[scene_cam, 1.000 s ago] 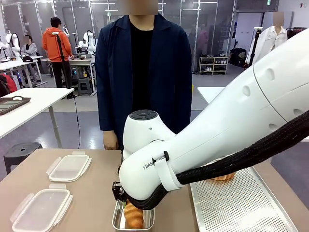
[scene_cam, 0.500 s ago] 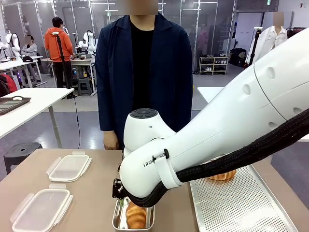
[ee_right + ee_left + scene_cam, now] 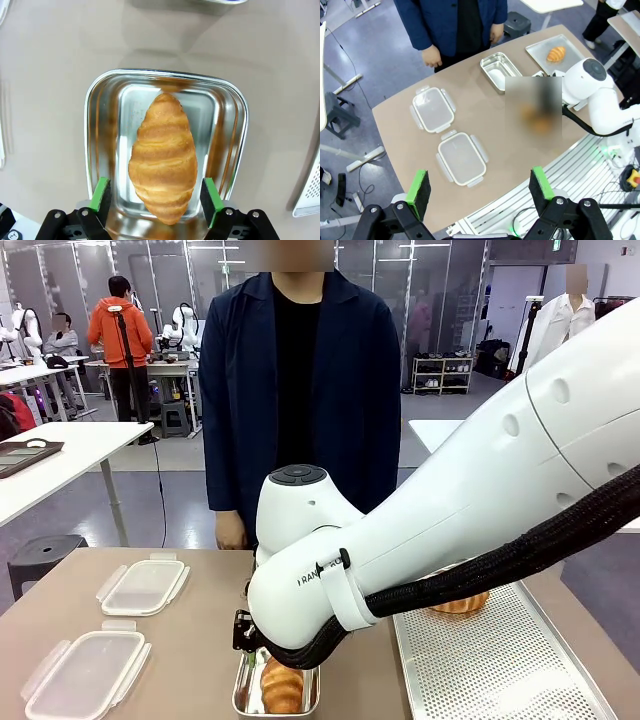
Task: Place the bread into the airtight container.
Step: Pick up a Butter Roll and place it into an empty Airtight Container.
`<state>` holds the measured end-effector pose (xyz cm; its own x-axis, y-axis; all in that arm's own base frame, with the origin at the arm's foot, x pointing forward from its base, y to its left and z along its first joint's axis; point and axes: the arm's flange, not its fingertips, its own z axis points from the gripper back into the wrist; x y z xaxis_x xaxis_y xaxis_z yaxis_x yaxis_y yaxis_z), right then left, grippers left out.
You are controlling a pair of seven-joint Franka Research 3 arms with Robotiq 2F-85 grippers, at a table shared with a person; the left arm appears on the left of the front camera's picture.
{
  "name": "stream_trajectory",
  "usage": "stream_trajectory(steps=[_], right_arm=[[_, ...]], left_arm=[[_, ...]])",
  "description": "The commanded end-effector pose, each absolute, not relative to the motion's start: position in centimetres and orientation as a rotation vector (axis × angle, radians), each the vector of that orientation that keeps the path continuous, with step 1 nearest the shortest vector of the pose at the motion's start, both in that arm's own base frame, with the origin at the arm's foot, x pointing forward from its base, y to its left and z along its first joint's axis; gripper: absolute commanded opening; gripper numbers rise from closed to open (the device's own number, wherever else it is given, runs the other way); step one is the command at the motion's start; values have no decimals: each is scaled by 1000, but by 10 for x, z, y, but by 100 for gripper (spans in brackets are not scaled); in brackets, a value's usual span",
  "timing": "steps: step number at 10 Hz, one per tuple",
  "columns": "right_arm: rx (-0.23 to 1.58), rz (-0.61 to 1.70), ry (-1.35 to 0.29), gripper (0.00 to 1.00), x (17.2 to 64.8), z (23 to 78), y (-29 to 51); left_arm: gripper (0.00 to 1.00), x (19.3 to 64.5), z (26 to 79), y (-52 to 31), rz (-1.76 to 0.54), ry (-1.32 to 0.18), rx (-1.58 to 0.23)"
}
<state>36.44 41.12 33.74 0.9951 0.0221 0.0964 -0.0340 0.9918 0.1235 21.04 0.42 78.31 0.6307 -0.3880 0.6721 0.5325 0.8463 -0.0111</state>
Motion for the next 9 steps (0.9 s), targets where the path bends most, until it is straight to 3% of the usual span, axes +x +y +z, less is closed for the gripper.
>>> stream_trajectory(steps=[1,9], right_arm=[[130,28,-98,90,364,337,412],[130,28,-98,90,364,337,412]], left_arm=[[100,210,783,3,-555,-714,-232],[100,210,783,3,-555,-714,-232]])
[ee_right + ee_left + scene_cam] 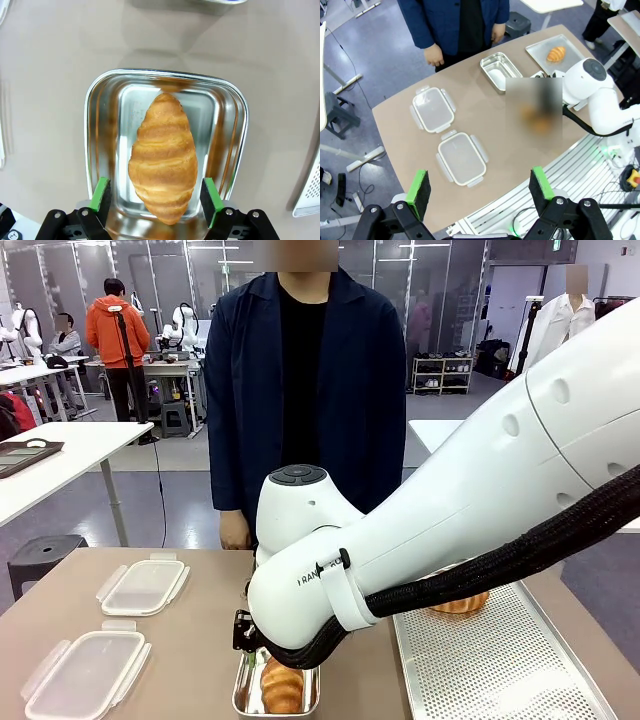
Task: Place the bread into the airtight container.
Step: Pick up a Butter Roll and place it into an empty Airtight Container.
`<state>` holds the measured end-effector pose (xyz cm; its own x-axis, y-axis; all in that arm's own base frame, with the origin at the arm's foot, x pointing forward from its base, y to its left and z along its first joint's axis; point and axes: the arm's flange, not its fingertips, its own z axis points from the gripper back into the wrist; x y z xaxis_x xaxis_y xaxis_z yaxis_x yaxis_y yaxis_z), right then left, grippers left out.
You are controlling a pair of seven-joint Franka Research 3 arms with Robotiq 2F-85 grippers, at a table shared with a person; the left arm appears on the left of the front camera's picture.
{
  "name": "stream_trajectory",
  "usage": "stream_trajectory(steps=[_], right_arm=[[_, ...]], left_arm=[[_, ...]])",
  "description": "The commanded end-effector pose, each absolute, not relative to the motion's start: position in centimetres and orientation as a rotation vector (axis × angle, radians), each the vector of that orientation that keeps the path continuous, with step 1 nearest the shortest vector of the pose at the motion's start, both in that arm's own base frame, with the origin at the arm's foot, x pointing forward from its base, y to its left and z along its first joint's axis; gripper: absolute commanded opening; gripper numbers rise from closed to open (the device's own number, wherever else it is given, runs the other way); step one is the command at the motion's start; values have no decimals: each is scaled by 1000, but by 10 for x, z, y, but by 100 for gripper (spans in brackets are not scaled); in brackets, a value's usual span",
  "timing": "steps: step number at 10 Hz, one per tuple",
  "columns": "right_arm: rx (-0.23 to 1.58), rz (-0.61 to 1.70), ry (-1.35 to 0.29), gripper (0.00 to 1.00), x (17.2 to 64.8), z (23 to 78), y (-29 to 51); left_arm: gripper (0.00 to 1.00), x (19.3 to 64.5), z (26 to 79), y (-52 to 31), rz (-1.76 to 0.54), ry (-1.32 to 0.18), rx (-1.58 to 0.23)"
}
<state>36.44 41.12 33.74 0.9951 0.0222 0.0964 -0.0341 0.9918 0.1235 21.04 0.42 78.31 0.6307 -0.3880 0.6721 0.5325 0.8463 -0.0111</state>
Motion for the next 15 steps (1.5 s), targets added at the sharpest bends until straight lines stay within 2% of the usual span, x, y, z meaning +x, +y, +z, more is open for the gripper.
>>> stream_trajectory(steps=[1,2,5,7,9,11,12,13,15], right_arm=[[125,28,-95,90,364,337,411],[103,28,-105,90,368,356,407],[49,63,-37,90,368,454,388],[61,99,-58,90,361,522,357],[66,241,-77,90,340,574,315],[92,369,-168,90,323,611,249],[105,367,-196,90,321,618,221],[79,465,-264,90,323,610,186],[58,552,-280,90,348,582,141]], left_arm=[[100,210,783,3,-555,-714,-232],[100,210,783,3,-555,-714,-232],[100,210,783,3,-555,-714,-232],[100,210,783,3,-555,-714,-232],[100,210,783,3,-555,-714,-232],[100,210,783,3,-555,-714,-232],[100,210,783,3,-555,-714,-232],[100,210,783,3,-555,-714,-232],[100,210,783,3,-555,-714,-232]])
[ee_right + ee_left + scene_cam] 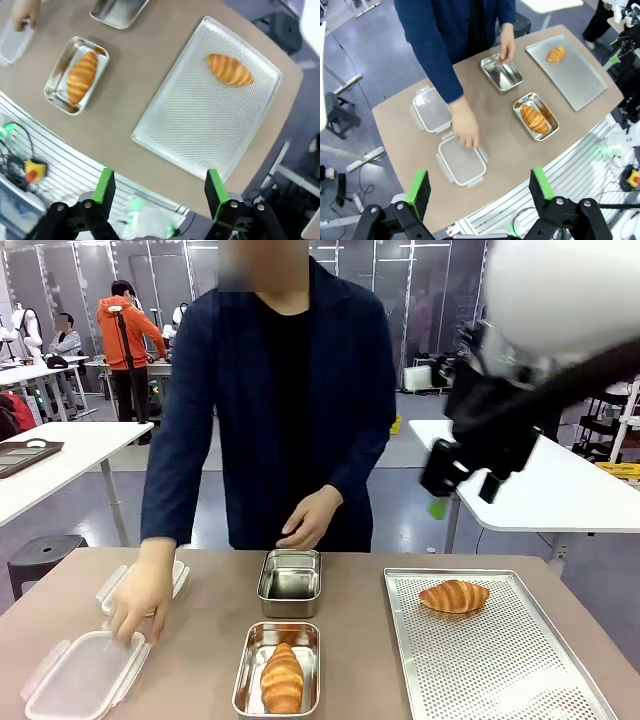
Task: Place the bread into the airtight container.
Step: Pick up a Butter Roll and place it into an empty Airtight Container.
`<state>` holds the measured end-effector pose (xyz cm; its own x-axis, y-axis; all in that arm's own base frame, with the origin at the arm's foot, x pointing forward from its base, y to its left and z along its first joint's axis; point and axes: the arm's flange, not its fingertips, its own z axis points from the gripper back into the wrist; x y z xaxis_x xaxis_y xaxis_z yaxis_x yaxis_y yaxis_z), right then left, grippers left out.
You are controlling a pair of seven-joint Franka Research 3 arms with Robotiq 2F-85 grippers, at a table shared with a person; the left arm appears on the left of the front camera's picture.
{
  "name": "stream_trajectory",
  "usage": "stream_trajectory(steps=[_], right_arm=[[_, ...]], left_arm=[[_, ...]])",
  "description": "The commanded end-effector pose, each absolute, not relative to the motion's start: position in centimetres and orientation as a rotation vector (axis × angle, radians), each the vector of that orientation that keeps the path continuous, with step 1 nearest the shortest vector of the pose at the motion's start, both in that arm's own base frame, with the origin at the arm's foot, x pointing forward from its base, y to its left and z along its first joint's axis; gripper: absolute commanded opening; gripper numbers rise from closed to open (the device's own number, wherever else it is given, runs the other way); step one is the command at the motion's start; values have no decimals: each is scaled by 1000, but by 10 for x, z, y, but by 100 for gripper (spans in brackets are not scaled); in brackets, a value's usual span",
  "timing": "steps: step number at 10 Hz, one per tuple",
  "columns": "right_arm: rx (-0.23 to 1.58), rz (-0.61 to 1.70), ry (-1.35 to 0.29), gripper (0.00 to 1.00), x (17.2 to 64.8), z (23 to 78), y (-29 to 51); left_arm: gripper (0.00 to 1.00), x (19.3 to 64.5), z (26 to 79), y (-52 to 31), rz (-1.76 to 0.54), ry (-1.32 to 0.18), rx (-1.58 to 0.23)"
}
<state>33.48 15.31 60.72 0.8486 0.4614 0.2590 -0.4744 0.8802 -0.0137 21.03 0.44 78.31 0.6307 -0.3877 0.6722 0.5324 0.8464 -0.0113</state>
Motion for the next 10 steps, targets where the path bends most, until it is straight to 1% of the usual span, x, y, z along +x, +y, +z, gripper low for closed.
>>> stream_trajectory(steps=[1,3,4,5,6,10], right_arm=[[33,613,-270,90,356,569,119],[65,631,-216,90,370,543,79],[46,625,-176,90,371,528,66],[20,608,-171,90,372,514,62],[59,614,-199,90,368,533,74],[47,614,-190,90,369,528,70]], left_arm=[[100,210,783,3,-555,-714,-232],[100,210,783,3,-555,-714,-232],[100,210,783,3,-555,-714,-232],[100,210,783,3,-555,-714,-232],[100,210,783,3,-555,-714,-232],[100,210,783,3,-555,-714,-232]])
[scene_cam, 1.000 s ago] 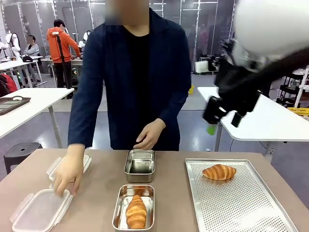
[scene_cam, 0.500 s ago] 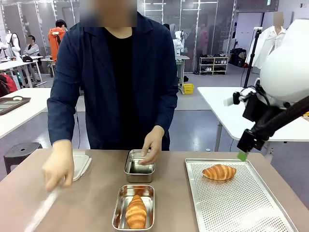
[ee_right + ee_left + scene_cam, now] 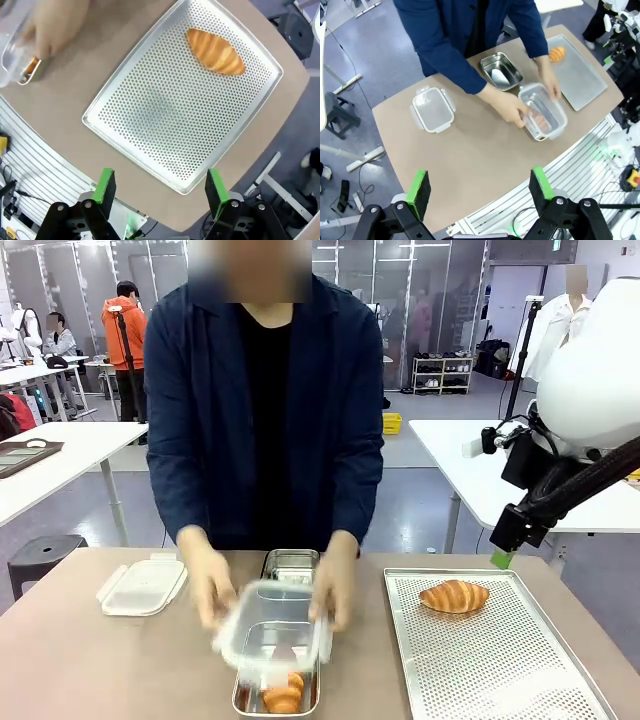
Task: Place the bread into the airtight container.
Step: Pick up a Butter Roll and place it into an empty Airtight Container.
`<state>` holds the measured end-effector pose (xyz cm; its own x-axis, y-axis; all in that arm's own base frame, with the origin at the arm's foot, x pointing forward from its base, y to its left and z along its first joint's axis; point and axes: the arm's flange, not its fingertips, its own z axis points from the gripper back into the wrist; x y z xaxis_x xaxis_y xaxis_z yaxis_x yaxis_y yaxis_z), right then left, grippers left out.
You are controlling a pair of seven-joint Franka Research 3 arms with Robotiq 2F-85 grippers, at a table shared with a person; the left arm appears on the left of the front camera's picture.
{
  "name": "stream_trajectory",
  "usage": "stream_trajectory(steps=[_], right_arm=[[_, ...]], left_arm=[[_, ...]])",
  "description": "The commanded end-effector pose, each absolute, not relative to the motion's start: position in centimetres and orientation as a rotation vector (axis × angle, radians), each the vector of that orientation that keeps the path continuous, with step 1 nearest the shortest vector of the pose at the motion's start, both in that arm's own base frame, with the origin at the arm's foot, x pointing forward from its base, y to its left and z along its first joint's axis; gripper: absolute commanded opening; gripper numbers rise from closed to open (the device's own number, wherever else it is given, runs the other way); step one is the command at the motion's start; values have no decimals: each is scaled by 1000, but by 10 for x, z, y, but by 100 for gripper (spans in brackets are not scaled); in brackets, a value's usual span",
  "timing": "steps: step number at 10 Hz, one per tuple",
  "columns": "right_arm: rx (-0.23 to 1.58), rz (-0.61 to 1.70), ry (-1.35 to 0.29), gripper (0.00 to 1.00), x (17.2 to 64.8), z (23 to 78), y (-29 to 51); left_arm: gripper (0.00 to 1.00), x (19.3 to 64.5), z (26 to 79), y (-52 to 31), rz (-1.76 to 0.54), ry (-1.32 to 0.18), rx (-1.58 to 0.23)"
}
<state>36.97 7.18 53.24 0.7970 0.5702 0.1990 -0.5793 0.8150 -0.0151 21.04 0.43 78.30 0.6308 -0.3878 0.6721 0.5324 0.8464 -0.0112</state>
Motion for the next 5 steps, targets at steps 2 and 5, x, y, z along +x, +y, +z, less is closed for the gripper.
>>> stream_trajectory(steps=[2,5], right_arm=[[275,1042,-494,90,367,527,2],[763,879,-874,90,301,537,-206]], left_arm=[[100,210,783,3,-555,-714,-232],[100,210,783,3,-555,-714,-232]])
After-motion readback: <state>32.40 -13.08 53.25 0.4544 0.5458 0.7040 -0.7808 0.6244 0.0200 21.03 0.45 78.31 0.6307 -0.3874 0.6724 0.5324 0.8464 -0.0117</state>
